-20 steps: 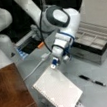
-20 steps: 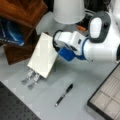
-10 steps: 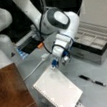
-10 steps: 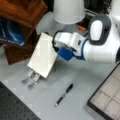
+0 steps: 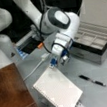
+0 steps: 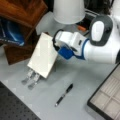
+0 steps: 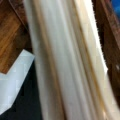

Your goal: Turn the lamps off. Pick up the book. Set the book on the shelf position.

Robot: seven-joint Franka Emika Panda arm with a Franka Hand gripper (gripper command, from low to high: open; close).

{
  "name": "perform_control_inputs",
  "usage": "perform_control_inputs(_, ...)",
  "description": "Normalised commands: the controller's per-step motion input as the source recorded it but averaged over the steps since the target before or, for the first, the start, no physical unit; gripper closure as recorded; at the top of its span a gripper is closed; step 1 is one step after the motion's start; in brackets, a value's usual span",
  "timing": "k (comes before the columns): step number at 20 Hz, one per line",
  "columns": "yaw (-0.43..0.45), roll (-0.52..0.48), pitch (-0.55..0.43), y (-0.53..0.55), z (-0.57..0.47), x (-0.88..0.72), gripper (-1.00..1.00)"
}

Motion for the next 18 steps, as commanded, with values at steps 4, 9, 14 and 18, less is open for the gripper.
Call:
perform_control_inputs(4, -0.034, -0.337, 0.055, 0.18, -0.15, 0.24, 1.00)
perform_control_inputs(9, -0.022, -0.309, 0.045, 0.16, -0.11, 0.29, 1.00)
perform_control_inputs(14, -0.027, -0.292, 0.042, 0.17, -0.08, 0.31, 1.00)
perform_control_inputs(18, -0.051, -0.264, 0.047, 0.21, -0.09, 0.29, 1.00)
